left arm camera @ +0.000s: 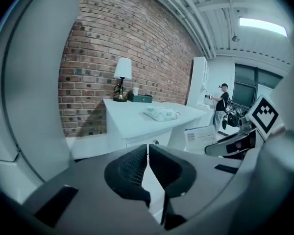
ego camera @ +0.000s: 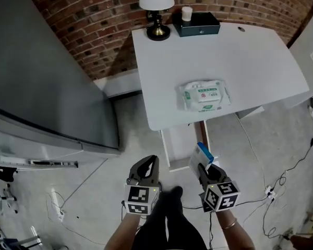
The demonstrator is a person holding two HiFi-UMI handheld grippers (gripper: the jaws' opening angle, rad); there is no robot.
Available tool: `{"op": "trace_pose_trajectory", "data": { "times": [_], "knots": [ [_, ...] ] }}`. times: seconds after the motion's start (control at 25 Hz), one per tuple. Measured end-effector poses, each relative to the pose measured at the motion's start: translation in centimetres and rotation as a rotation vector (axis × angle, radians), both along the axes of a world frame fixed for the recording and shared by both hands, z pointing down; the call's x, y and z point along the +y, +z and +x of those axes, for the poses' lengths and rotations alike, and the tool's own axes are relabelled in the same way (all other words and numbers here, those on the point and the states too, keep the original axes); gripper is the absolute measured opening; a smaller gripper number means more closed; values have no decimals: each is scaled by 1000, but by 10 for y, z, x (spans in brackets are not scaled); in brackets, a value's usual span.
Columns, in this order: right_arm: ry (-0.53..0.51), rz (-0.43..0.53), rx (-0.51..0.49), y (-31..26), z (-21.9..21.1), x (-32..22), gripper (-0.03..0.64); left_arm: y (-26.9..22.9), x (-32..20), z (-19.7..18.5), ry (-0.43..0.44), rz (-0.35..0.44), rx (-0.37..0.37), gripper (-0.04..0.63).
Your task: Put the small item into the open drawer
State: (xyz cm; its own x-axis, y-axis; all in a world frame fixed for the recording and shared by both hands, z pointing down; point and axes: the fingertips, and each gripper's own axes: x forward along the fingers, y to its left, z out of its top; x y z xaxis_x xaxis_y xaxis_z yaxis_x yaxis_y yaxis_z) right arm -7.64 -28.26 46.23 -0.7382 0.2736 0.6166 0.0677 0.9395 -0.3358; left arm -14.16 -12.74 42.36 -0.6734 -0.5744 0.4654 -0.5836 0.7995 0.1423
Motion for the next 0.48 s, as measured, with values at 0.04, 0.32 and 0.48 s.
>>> {"op": "trace_pose_trajectory", "data": {
  "times": [0.04,0.32,0.48],
  "knots": [
    [-15,0,15,11,-2,10,84,7,8,-1,-10,-3,1,32],
    [-70,31,92,84,-15,67,84,62,59,-3,-47,11,28,32],
    [-75,47,136,128,-21,83,84,98,80,-2,-54,11,50,32]
  ]
}}
